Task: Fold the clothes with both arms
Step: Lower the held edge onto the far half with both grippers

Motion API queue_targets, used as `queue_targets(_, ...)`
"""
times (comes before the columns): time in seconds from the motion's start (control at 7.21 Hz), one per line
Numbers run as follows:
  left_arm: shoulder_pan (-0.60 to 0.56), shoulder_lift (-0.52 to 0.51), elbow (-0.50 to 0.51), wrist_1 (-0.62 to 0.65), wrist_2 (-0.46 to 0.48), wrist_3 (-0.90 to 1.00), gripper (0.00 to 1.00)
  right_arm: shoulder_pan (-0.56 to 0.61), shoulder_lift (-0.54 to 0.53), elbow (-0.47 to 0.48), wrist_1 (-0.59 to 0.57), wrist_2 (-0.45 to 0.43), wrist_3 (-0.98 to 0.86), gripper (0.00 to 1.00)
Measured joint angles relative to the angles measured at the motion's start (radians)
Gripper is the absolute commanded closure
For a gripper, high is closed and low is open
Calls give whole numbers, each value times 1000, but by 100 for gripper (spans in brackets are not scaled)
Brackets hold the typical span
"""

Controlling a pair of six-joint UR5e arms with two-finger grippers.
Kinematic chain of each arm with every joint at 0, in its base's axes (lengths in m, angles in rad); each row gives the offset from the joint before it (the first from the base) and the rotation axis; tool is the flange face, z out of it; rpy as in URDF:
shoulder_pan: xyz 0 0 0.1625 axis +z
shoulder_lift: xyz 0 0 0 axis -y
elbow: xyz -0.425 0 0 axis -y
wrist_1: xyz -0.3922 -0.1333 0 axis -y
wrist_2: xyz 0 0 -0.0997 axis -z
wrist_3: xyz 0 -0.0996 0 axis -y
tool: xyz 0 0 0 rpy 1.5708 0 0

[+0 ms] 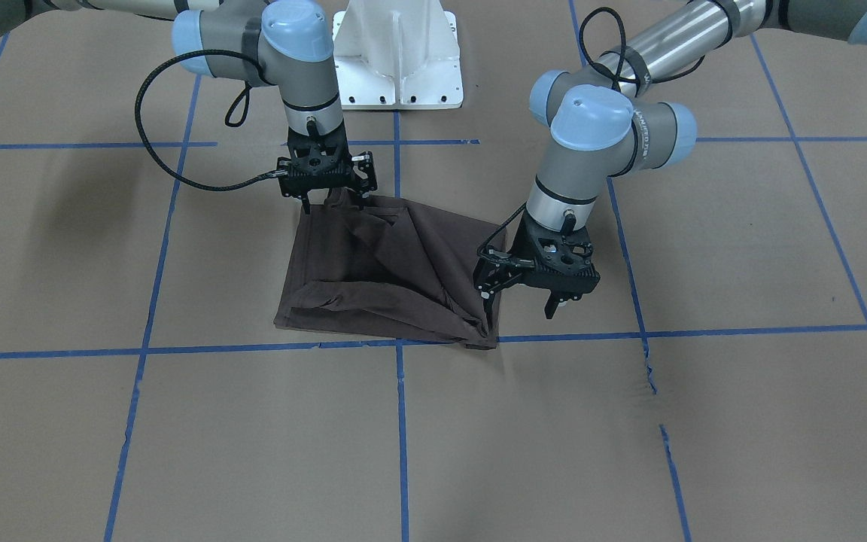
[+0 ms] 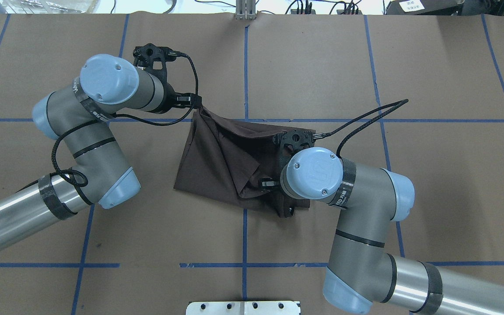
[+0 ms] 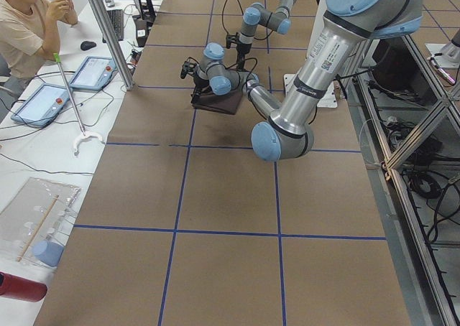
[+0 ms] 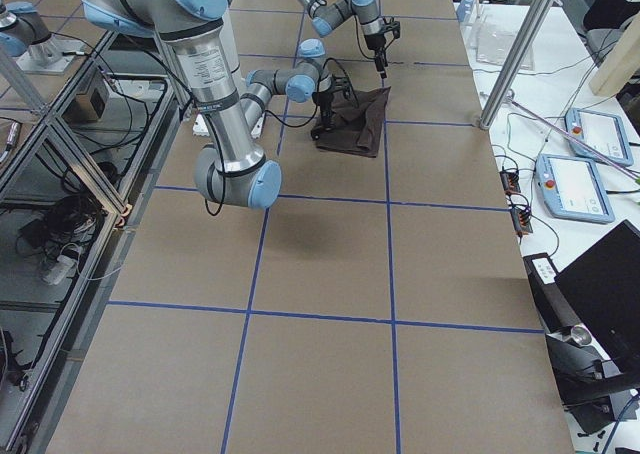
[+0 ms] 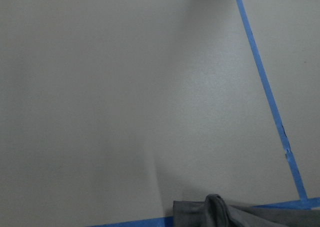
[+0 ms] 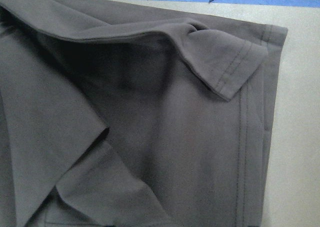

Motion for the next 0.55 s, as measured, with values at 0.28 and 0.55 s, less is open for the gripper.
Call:
queue_targets(0.28, 0, 2, -4, 0, 0, 0, 0, -5, -1, -1, 0, 1, 15, 100)
queue_targets(0.55, 0, 3, -7, 0, 0, 0, 0, -10, 2, -4, 1, 1, 75, 100)
